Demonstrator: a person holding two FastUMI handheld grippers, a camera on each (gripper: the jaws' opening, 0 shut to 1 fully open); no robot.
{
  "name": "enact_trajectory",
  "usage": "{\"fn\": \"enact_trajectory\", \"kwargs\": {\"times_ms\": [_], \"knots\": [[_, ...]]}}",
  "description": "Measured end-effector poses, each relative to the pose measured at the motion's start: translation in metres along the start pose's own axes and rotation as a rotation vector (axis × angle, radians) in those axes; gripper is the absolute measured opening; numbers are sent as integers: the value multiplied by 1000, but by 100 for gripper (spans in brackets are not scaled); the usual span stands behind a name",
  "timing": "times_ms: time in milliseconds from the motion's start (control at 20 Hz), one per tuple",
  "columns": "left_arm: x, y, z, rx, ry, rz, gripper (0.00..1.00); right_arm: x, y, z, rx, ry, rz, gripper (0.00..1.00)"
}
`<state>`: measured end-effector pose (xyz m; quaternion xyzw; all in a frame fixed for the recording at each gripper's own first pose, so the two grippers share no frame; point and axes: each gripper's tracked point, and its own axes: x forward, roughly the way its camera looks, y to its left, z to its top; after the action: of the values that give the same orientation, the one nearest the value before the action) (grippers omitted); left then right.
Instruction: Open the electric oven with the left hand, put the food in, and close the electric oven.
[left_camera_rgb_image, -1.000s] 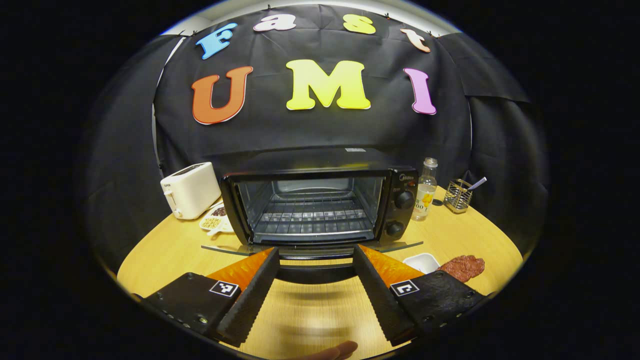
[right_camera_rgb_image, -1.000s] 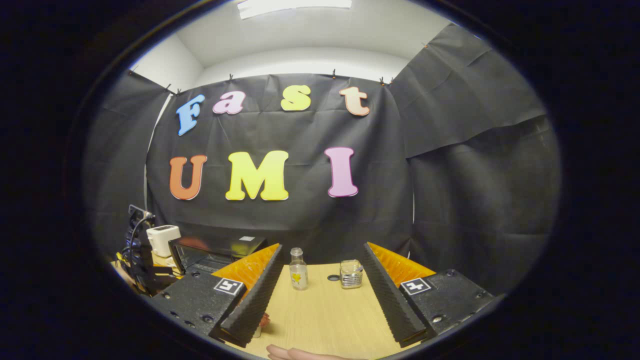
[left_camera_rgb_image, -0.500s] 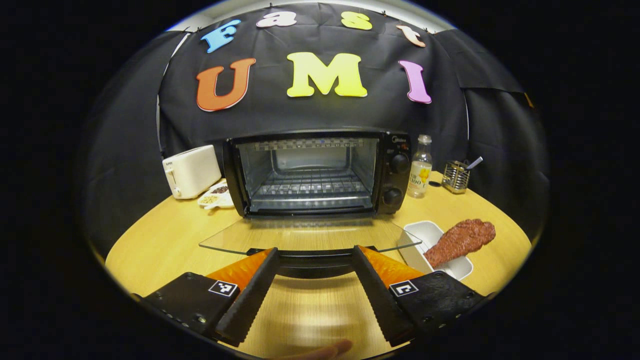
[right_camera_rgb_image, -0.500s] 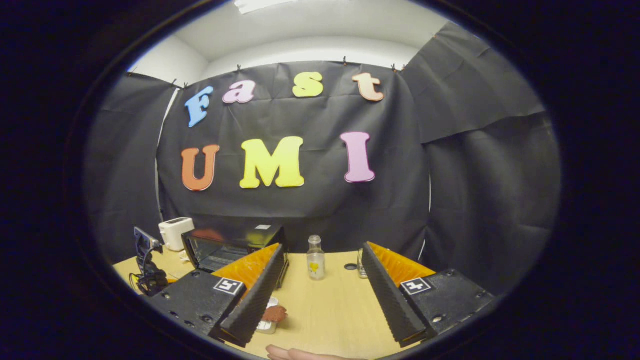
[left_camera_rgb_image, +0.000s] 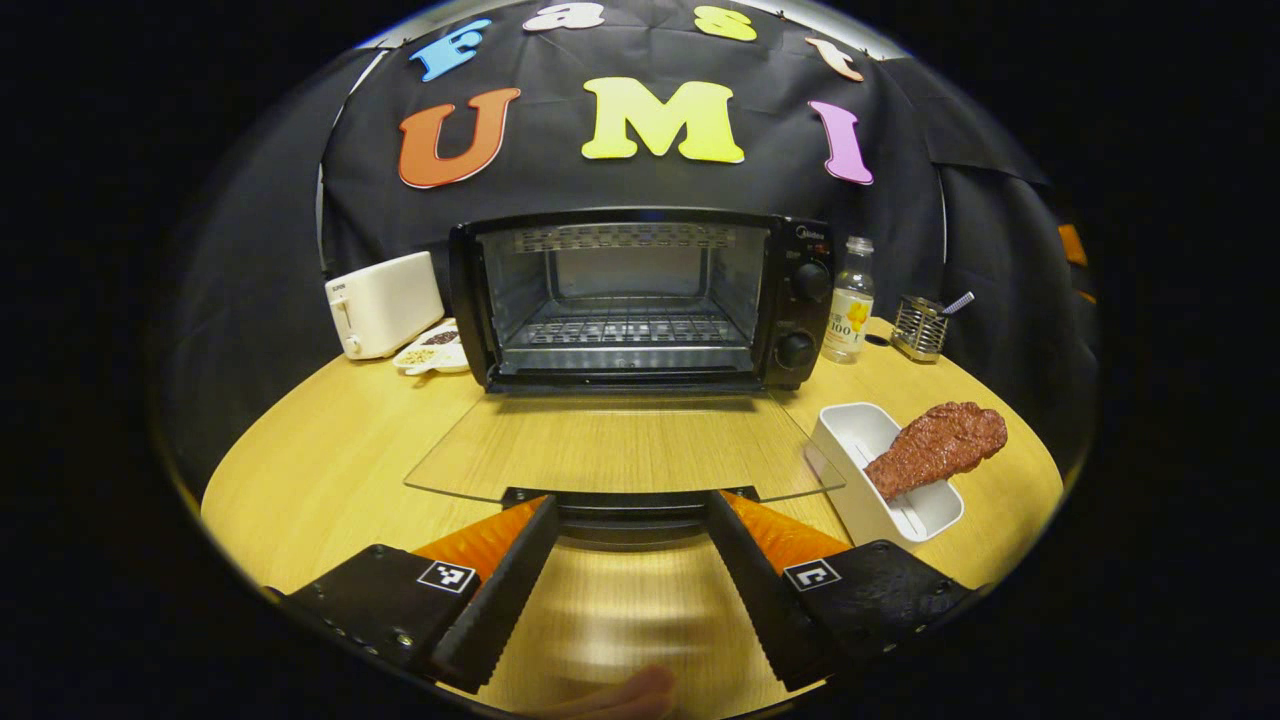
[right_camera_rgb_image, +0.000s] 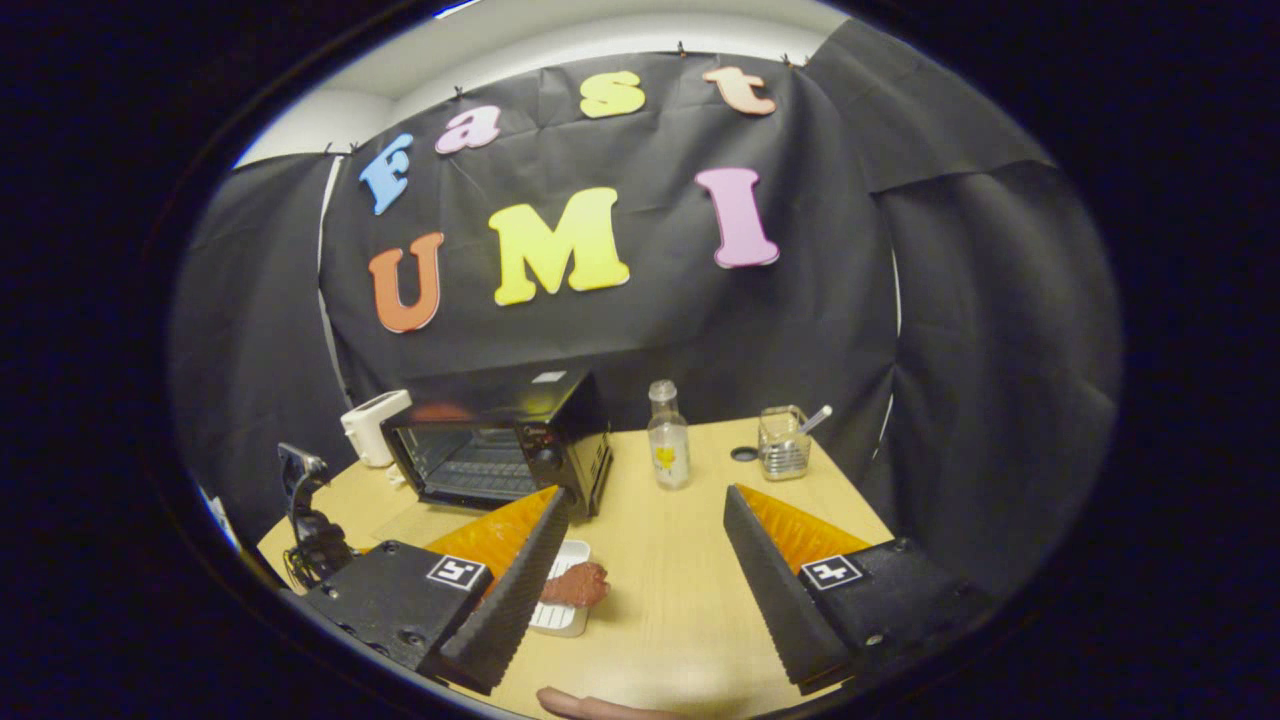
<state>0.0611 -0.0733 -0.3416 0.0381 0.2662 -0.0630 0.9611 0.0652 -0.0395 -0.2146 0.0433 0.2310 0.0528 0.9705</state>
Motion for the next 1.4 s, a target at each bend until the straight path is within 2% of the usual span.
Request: {"fn": "enact_trajectory", "kwargs": {"times_ms": [50, 150, 450, 600, 750, 850, 900, 950, 1000, 1050, 1100, 1150, 1200, 1250, 1400], "knots": [[-7, 1, 8, -14, -15, -6, 96, 8, 2, -10, 2, 39, 19, 96], [-27, 2, 31, -27, -60, -18, 97, 22, -2, -27, 17, 114, 40, 99], [-96, 16, 112, 32, -285, 18, 96, 52, 1, -58, 35, 266, 117, 98], [-131, 23, 144, 38, -386, 38, 96, 66, 11, -75, 65, 345, 195, 96], [-156, 29, 163, 48, -455, 45, 96, 79, 19, -89, 148, 412, 269, 93], [-167, 39, 168, 48, -475, 70, 96, 84, 27, -101, 237, 477, 307, 86], [-168, 42, 166, 47, -472, 77, 96, 82, 35, -106, 281, 508, 343, 72], [-169, 45, 164, 45, -462, 81, 96, 79, 41, -110, 327, 537, 370, 74], [-171, 47, 161, 42, -453, 84, 96, 78, 44, -116, 365, 564, 396, 59], [-173, 49, 158, 41, -446, 84, 96, 78, 45, -124, 391, 602, 403, 53], [-174, 52, 156, 40, -444, 87, 96, 78, 43, -127, 416, 619, 406, 42], [-177, 54, 154, 41, -444, 90, 96, 80, 42, -131, 424, 627, 395, 38], [-179, 55, 152, 43, -444, 92, 96, 75, 40, -128, 453, 620, 386, 16], [-181, 55, 150, 45, -443, 91, 96, 74, 44, -125, 455, 610, 379, 10], [-192, 61, 148, 42, -455, 80, 96, 65, 43, -112, 346, 533, 333, 11]]}}
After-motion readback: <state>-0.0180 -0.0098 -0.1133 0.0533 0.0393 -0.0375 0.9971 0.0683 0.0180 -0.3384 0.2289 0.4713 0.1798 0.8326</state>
